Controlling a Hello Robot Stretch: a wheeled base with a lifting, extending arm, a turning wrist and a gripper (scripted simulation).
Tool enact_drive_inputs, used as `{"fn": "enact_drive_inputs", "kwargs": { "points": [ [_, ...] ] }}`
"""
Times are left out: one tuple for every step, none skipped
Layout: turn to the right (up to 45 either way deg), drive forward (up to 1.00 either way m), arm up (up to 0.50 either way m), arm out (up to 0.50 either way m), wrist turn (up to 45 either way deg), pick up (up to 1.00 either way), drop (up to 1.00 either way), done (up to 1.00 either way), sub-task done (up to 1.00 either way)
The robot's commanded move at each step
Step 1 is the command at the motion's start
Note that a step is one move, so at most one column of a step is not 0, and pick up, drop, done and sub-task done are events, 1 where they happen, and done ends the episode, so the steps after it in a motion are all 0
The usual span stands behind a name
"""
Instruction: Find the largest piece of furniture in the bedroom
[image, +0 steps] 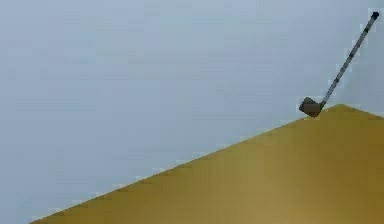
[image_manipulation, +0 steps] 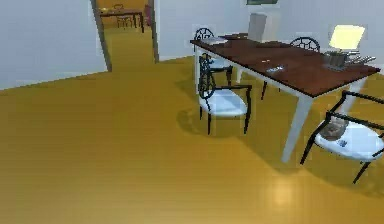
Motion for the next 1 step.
{"fn": "enact_drive_inputs", "kwargs": {
  "points": [
    [45.0,0.0,0.0,0.0,0.0,0.0,0.0,0.0,0.0]
  ]
}}
